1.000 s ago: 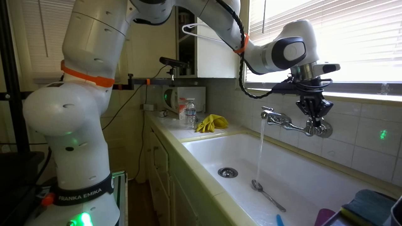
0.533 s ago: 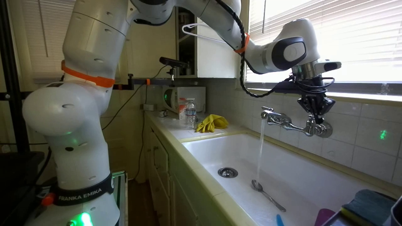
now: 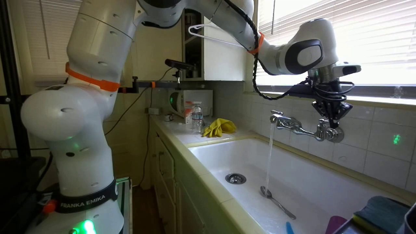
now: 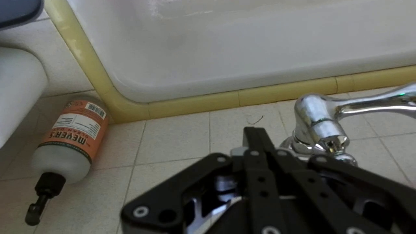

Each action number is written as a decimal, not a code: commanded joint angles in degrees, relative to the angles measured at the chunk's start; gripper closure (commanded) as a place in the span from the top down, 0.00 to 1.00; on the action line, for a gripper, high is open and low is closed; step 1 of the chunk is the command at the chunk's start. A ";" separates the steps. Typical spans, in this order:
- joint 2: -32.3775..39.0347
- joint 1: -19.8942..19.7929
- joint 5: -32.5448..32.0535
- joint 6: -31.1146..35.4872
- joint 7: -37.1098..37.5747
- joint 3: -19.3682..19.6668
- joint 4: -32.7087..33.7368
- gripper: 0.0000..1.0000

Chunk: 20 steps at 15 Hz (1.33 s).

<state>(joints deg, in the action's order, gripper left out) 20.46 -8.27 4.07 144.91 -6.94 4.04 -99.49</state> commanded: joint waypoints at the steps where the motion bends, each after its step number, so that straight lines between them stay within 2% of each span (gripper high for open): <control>1: 3.51 -1.54 2.96 0.80 -2.78 -1.85 4.99 0.00; 10: 7.45 -3.59 5.88 0.24 -5.99 -4.13 11.05 0.00; 13: 6.62 -3.88 6.36 -1.06 -5.81 -4.43 9.97 0.00; 17: 4.11 -2.65 4.13 -2.17 -2.83 -2.75 6.08 0.00; 19: 2.88 -2.45 3.99 -1.97 -1.69 -2.36 4.28 0.28; 20: 2.13 -2.24 3.63 -2.38 -0.84 -2.00 3.25 0.33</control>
<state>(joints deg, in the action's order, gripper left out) 25.15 -11.43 8.17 144.29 -10.41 1.26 -93.13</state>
